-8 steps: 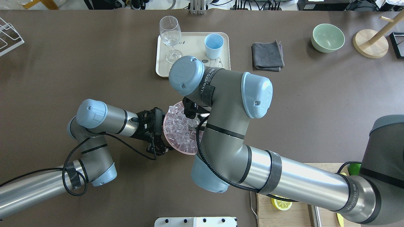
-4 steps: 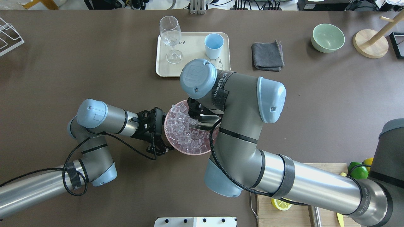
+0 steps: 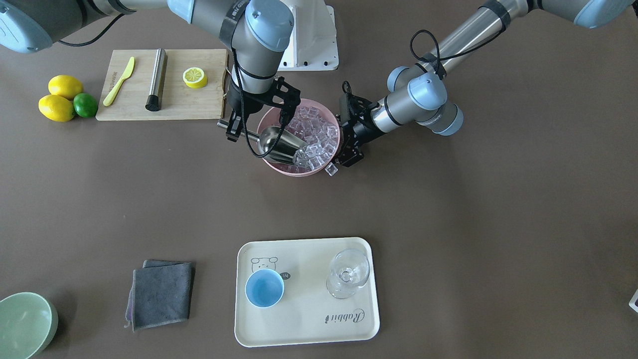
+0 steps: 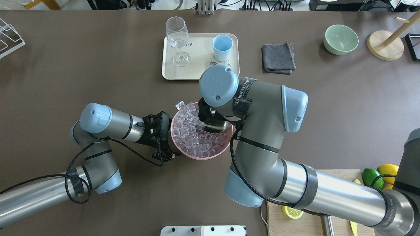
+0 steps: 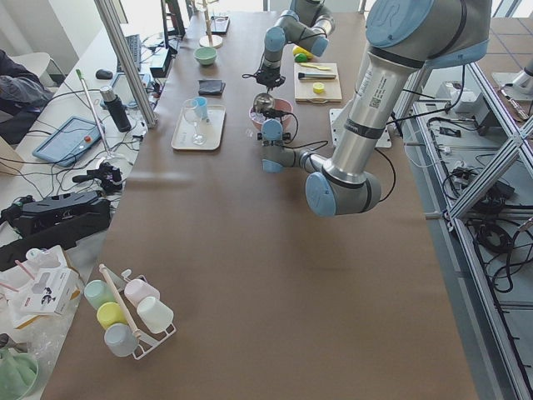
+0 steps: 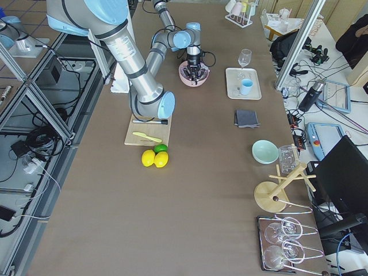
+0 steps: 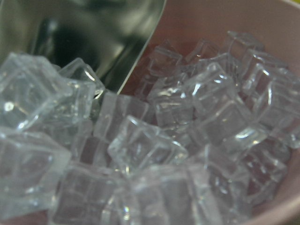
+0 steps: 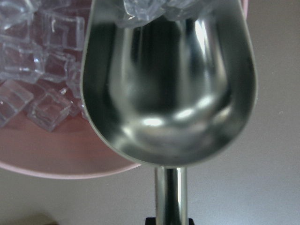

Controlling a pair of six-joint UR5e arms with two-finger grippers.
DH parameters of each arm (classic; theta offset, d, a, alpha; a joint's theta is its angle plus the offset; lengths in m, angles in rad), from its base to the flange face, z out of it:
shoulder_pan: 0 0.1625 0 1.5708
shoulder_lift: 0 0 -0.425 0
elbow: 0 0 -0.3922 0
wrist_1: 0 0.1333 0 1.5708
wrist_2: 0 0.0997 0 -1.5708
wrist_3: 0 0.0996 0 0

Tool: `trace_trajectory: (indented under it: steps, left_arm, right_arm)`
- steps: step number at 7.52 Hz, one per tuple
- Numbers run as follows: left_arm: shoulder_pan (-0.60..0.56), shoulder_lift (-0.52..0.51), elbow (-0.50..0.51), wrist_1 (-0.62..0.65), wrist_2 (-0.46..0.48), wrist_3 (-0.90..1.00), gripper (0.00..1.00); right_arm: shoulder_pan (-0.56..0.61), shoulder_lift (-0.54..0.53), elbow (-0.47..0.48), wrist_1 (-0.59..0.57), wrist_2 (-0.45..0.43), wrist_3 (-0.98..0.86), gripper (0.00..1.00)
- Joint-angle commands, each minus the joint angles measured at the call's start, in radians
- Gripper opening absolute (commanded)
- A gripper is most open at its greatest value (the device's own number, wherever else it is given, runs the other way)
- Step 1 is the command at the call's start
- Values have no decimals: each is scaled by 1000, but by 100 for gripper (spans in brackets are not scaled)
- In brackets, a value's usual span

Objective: Put ice in cup with scoop
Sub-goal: 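Drag the scoop through the ice and lift it out with the right gripper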

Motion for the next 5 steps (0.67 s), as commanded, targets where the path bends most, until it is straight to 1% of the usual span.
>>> trace_trajectory:
  steps: [1,4,5]
  left_arm:
    - [4,0,0,0,0,2,98]
    - [7,0,0,0,0,2,98]
    - [7,1,0,0,2,2,98]
  right_arm:
    - [0,-7,-1,51,18,54,0]
    - [0,-25,17,83,43,69,0]
    - [0,-43,43,91,43,72,0]
